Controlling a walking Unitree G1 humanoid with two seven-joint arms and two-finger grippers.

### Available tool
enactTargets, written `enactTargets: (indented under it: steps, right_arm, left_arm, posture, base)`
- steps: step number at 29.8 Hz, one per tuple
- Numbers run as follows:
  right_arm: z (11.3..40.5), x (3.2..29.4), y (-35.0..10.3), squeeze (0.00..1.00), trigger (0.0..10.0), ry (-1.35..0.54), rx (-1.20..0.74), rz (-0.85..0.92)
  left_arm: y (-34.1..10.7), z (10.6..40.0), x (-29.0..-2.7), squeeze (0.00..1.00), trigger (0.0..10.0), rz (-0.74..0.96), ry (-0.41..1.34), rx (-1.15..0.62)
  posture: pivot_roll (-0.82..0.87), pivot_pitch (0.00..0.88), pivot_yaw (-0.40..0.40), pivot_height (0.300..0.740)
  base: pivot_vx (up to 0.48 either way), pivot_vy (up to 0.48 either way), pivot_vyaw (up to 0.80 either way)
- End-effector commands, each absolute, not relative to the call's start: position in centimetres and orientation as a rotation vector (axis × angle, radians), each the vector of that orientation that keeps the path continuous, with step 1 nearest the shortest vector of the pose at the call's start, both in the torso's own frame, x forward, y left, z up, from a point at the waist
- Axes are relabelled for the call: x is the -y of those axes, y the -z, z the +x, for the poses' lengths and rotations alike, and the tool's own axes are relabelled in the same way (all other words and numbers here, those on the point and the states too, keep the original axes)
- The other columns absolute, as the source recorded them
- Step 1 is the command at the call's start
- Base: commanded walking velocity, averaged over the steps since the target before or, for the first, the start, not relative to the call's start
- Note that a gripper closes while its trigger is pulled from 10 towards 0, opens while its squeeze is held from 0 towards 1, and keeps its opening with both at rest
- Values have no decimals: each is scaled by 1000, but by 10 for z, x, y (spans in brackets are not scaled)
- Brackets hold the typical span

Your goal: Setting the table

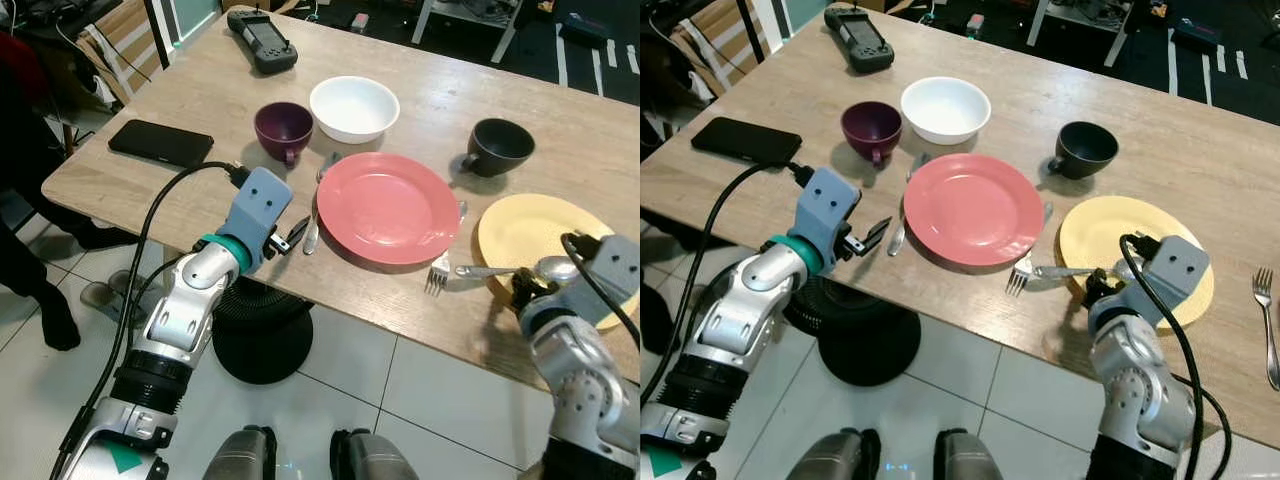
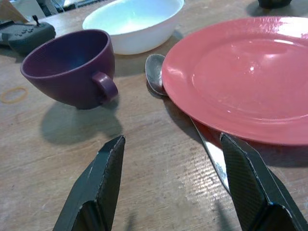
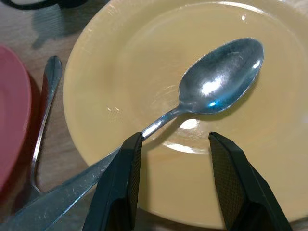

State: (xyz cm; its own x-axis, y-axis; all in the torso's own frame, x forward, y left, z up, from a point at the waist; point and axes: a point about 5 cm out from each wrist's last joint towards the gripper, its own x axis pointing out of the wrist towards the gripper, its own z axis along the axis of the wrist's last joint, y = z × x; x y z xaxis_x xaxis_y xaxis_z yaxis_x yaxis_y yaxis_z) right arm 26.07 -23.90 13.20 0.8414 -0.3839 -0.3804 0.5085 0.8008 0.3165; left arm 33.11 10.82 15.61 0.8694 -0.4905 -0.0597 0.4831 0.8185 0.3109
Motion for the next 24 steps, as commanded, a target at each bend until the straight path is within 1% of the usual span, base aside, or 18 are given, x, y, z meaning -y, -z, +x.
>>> enactTargets:
  steps: [1, 2, 3, 7, 12, 19, 24]
  right_arm:
    - [260, 236, -121, 0, 10000, 497, -363, 470]
    - [266, 229, -121, 0, 10000, 481, -365, 526]
    - [268, 227, -122, 0, 10000, 478, -365, 538]
    - [274, 225, -121, 0, 10000, 486, -368, 563]
    - [278, 230, -130, 0, 10000, 516, -304, 585]
    - [287, 225, -145, 0, 10000, 491, -203, 658]
    - [292, 216, -146, 0, 10000, 475, -219, 687]
  left_arm:
    - [-151, 328, -108, 0, 10000, 327, 517, 2]
    - [-150, 327, -108, 0, 10000, 326, 515, 1]
    - [-150, 327, -108, 0, 10000, 327, 514, 1]
    - [-149, 325, -107, 0, 10000, 328, 514, 2]
    - [-149, 324, -107, 0, 10000, 331, 509, 4]
    - [-150, 325, -107, 0, 10000, 331, 504, 8]
    - [-149, 323, -104, 0, 10000, 330, 510, 7]
  posture:
    - [2, 99, 2, 740]
    - [6, 100, -1, 740]
    - [6, 100, -1, 740]
    - [11, 98, -5, 740]
    - [17, 97, -7, 740]
    - [22, 93, -6, 740]
    - [17, 91, -6, 740]
  base:
    - [0, 0, 0]
    - [0, 0, 0]
    - [0, 0, 0]
    - [0, 0, 0]
    - [0, 0, 0]
    - [0, 0, 0]
    - [0, 0, 0]
